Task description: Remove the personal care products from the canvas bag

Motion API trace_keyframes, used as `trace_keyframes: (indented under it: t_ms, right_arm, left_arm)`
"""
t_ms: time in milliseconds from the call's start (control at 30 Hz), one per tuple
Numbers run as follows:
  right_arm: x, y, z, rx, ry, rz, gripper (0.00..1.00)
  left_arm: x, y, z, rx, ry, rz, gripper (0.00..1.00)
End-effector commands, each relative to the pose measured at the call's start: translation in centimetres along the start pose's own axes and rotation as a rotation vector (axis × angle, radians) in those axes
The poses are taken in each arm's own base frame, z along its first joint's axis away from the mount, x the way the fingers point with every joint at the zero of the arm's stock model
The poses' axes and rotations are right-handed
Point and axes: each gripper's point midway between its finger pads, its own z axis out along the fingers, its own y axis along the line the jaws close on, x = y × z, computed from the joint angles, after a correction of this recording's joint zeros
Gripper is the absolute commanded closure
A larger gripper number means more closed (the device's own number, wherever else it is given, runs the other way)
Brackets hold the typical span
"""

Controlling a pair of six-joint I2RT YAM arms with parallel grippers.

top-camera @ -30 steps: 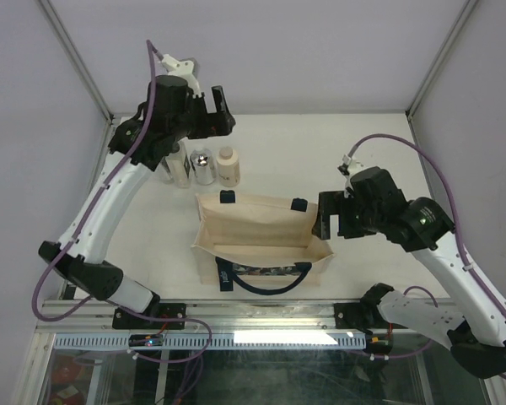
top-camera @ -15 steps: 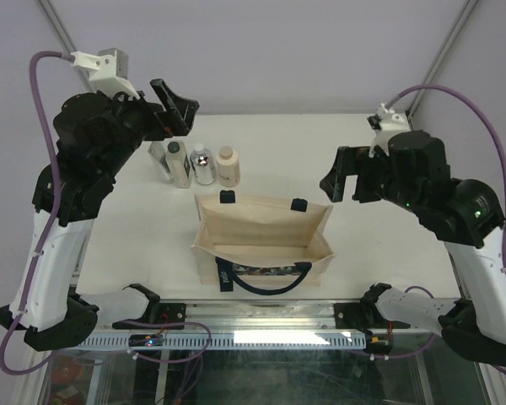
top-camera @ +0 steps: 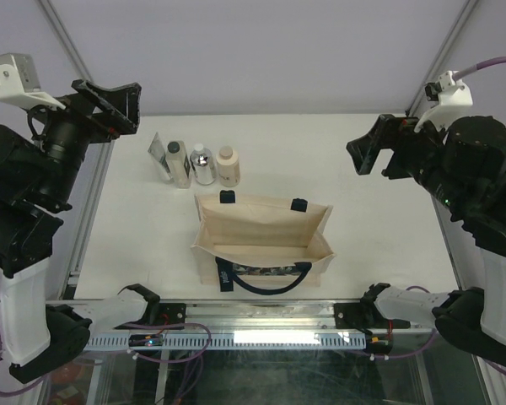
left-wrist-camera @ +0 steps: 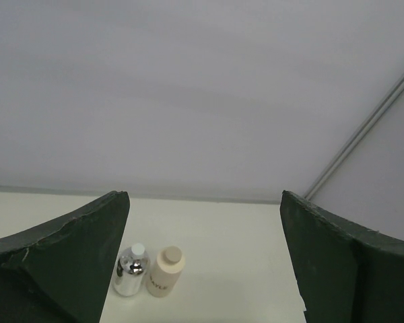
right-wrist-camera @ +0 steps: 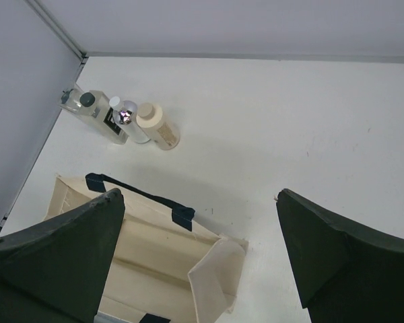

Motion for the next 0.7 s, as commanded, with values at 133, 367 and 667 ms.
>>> trace_keyframes:
  t_ms: [133,367,667]
  right_arm:
    - [-1.8,-0.5,0.1,0.046,-0.055,0.019,0.00]
    - [-1.4,-0.6,0.4,0.063,-0.051,0.049,0.01]
    - [-1.3,-0.5,0.5,0.060,-0.031,0.037,0.00]
  left_arm:
    - [-1.7,0.7,-0.5,-0.033,-0.055,0.025,0.01]
    - [-1.7,1.1,-0.6,-0.047,-0.057,0.060,0.01]
    - [-1.5,1.2,-0.5,-0.048,-0.052,0.067,0.01]
